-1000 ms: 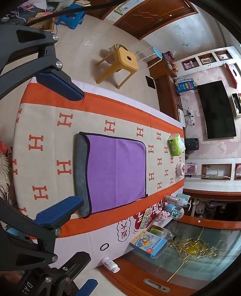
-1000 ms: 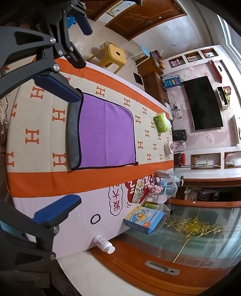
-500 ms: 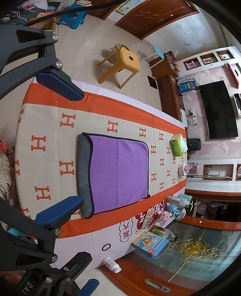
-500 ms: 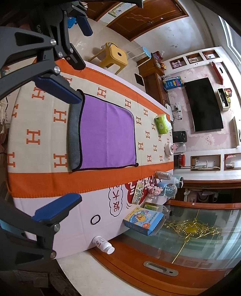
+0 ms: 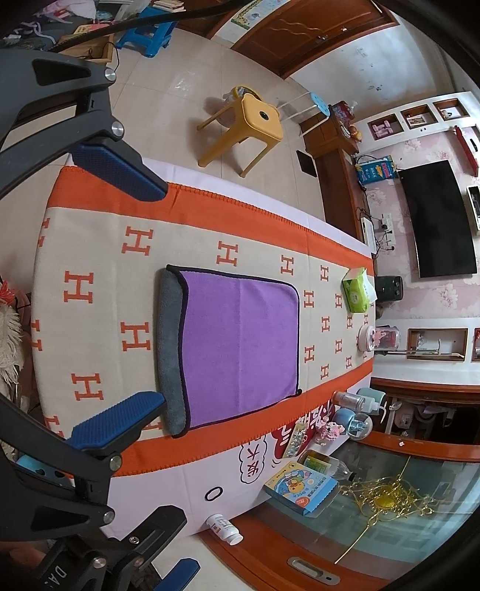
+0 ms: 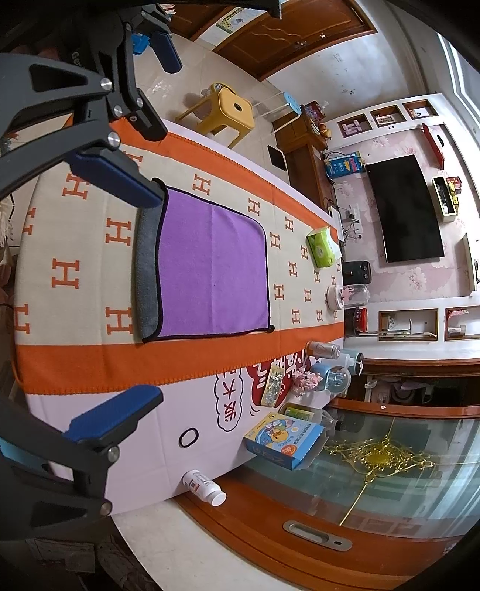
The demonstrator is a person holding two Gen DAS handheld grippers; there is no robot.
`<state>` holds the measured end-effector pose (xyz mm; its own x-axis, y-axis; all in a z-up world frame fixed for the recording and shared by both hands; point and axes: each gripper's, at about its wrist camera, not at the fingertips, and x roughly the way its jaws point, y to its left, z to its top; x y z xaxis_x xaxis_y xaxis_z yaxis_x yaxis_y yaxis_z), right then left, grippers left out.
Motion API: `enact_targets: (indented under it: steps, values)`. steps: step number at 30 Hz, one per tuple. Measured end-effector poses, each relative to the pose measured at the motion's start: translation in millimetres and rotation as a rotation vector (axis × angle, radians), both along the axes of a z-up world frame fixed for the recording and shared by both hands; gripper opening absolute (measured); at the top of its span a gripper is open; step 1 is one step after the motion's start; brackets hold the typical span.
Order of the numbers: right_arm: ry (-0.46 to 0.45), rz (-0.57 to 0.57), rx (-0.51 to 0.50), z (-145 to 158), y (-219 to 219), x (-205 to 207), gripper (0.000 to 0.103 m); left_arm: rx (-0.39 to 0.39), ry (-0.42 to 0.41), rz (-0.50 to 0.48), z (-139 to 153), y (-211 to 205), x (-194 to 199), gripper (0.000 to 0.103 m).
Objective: Fold towel
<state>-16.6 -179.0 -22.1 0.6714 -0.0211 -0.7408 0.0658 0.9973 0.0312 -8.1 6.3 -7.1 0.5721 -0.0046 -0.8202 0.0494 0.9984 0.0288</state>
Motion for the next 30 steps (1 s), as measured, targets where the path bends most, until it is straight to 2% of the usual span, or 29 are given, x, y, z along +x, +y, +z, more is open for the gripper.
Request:
enact_targets:
  steps: [30]
  values:
    - [-0.005,-0.013,-0.003,-0.5,-2.4,-0.8,0.097,-0.002,0.0,-0.008,-2.2,2.3,5.5,0.102]
